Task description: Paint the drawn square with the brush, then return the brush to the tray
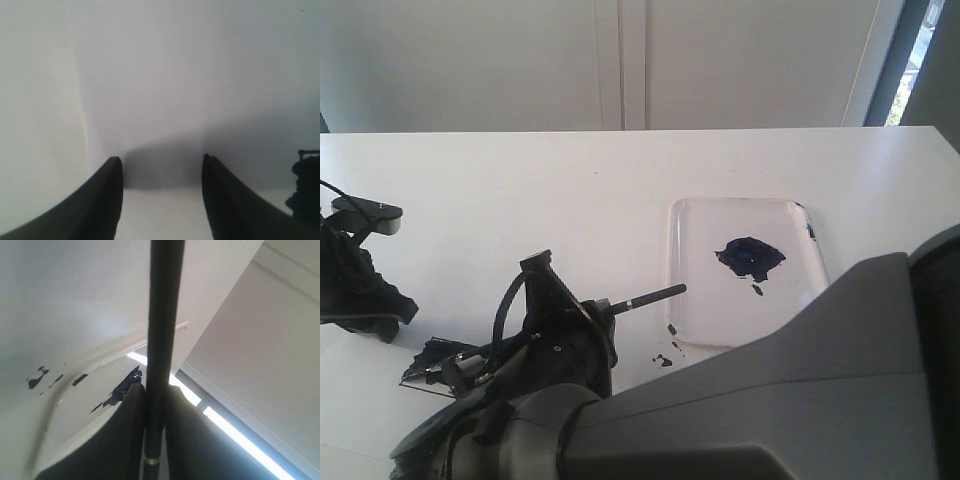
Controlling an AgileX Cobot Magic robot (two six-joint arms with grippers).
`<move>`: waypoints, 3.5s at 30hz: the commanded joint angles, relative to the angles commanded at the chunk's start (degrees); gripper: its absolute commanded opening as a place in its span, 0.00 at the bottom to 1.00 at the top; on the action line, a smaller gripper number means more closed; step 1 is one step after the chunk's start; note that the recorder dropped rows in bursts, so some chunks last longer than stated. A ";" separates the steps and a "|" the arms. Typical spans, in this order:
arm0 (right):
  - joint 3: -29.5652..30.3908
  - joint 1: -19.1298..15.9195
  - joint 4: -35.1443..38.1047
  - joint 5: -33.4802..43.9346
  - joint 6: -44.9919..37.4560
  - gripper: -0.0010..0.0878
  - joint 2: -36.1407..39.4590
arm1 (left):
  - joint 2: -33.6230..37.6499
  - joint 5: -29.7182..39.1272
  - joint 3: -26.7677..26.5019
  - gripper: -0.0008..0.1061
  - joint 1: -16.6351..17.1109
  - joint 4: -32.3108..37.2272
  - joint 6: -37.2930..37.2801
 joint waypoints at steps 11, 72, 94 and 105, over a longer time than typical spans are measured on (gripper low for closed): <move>0.00 0.00 0.11 0.12 0.00 0.01 0.00 | -1.78 9.60 0.87 0.51 0.00 -1.83 -0.75; 0.20 0.98 5.62 0.53 -2.99 0.01 -3.33 | 0.07 1.39 5.30 0.51 -0.13 -2.22 -0.61; 0.20 0.98 4.51 -0.34 -2.99 0.01 -3.20 | 0.07 0.95 5.30 0.51 -0.13 -2.22 -0.61; 0.20 0.98 4.22 -2.08 -2.99 0.01 -3.20 | 0.07 0.95 5.30 0.51 -0.13 -2.22 -0.61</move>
